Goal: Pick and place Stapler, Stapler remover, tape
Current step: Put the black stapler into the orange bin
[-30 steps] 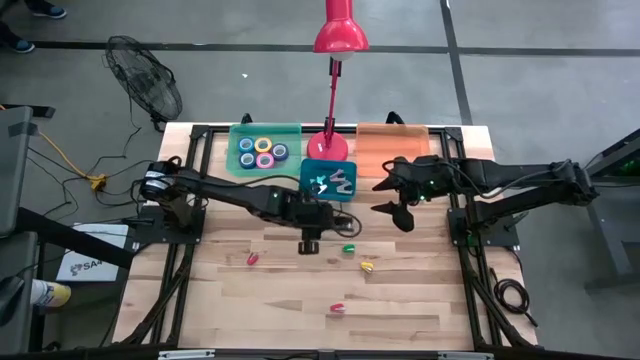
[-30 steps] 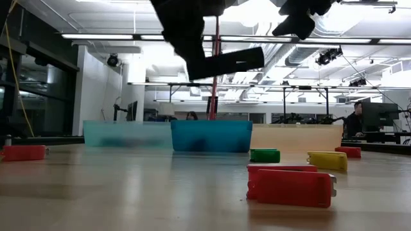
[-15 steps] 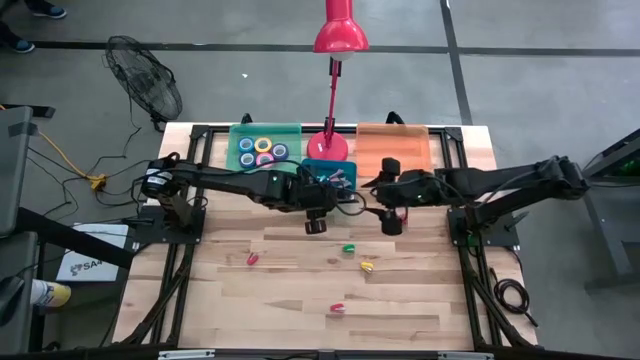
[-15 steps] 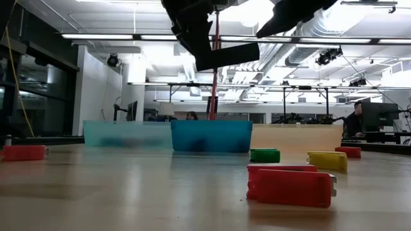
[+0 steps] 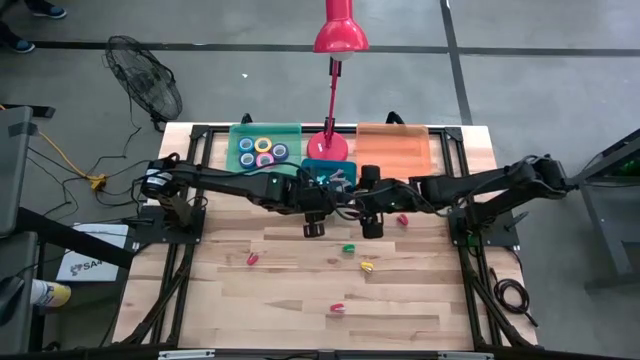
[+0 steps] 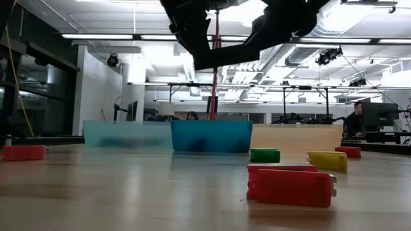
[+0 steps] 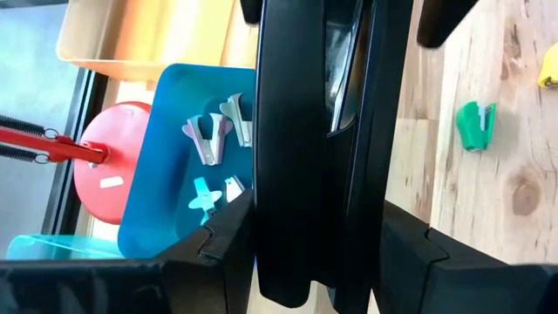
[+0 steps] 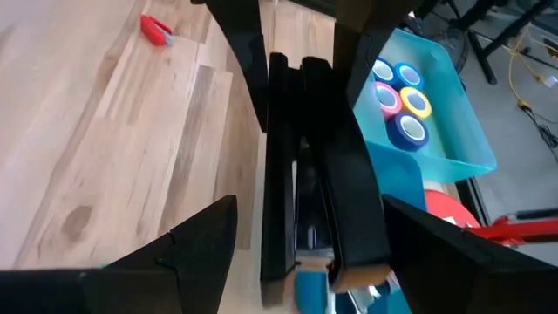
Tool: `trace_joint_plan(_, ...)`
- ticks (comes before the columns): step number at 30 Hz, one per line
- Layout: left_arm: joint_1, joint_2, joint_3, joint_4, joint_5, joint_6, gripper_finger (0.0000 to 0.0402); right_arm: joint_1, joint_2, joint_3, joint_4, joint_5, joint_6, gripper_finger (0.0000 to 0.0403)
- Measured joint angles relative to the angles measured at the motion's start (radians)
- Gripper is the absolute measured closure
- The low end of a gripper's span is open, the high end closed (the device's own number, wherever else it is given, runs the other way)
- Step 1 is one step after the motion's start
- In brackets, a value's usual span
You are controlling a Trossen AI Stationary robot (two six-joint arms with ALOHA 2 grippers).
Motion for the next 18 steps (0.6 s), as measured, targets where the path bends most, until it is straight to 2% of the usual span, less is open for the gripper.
trace_joint_plan(9,0.000,0.000,0.000,0.001,0.006,0.000,0.0241,0.000,0.023,0.000,0.020,-0.003,0.076,0.0149)
trace_joint_plan(18,0.000,0.000,0.000,0.000,0.019,-0.001,0.0244,0.000,0.023,0.000,0.020,-0.005,0.078,0.0249)
